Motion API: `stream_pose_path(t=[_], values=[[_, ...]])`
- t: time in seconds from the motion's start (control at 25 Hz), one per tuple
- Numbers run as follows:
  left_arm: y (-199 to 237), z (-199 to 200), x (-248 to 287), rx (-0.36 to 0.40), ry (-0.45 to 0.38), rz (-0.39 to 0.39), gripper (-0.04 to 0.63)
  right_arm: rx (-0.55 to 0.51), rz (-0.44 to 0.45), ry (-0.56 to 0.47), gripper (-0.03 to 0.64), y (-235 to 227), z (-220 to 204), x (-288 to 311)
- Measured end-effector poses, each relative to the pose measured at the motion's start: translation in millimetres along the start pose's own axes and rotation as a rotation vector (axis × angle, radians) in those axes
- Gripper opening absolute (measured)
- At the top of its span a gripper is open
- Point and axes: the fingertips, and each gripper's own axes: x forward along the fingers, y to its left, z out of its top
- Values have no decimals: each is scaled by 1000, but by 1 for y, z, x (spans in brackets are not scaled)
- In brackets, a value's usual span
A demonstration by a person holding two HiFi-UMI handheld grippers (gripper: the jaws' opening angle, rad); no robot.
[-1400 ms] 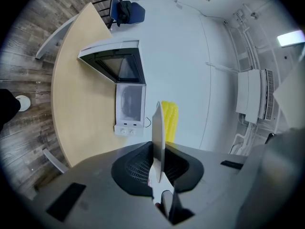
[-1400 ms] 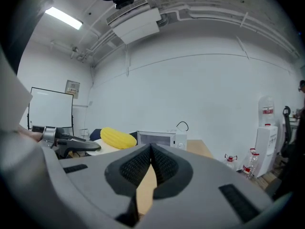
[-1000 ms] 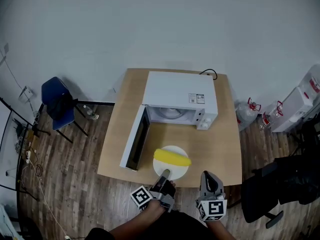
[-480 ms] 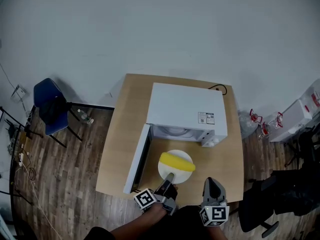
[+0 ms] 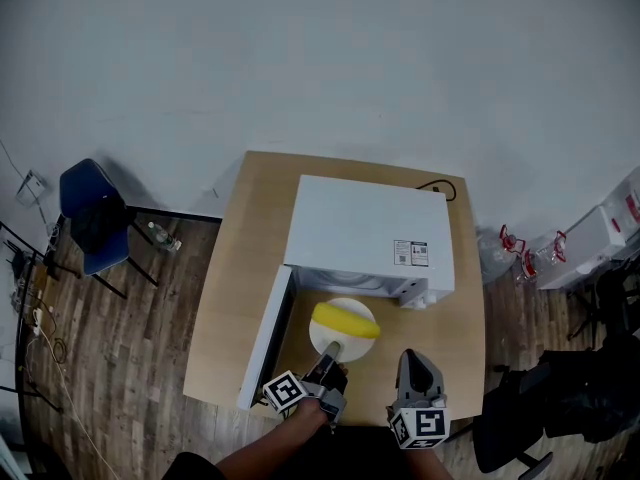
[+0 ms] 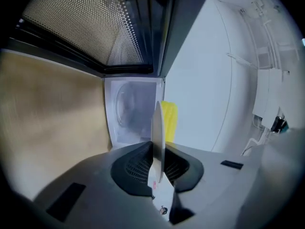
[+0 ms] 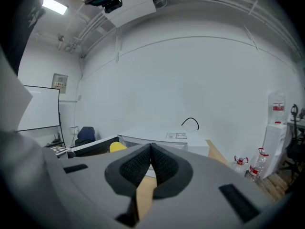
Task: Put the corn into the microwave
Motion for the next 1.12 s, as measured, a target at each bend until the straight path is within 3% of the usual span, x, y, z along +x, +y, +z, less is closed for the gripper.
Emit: stream_pose_path(t=[0.36, 0.68, 0.88, 1.12], values=[[42, 33, 34, 73, -59, 42, 28, -16, 80, 39, 60, 1, -8, 50], [86, 63, 52, 29, -119, 83, 29, -51, 148, 153, 60, 8, -58, 84], [105, 78, 61, 63, -161, 109, 29, -30, 167, 171, 60, 11, -65, 95], [121, 75, 79, 47, -189, 115, 29, 2, 160, 182, 60, 3, -69, 104]])
